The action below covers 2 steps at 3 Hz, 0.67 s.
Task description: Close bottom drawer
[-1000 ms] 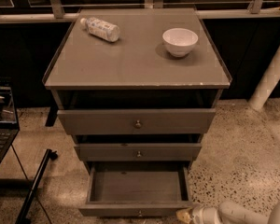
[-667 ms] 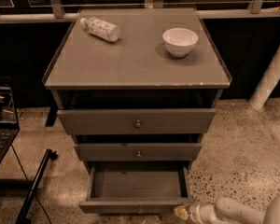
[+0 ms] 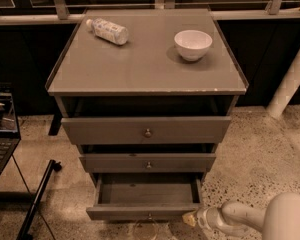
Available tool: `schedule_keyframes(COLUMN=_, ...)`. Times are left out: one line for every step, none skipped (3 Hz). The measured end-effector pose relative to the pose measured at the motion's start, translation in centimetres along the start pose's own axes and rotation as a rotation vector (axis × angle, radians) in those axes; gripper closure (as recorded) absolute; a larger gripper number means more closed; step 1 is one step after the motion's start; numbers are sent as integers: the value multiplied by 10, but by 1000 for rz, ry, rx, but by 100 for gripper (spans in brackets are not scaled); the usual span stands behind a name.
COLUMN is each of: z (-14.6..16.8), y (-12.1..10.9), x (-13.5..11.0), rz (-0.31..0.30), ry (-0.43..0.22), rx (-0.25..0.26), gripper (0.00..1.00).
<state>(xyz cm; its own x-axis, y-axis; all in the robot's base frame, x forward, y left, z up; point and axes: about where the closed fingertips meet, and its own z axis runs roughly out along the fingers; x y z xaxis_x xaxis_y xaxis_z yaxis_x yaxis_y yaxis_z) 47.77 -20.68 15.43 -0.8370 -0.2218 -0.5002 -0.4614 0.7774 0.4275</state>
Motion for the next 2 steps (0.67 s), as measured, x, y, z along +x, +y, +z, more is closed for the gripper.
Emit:
schedule_keyframes(z=15, y=-21, x=3, rz=37, ry=47, rx=58, gripper=100)
schedule_keyframes(z=15, y=-21, x=3, rz=37, ry=47, rx=58, gripper=100)
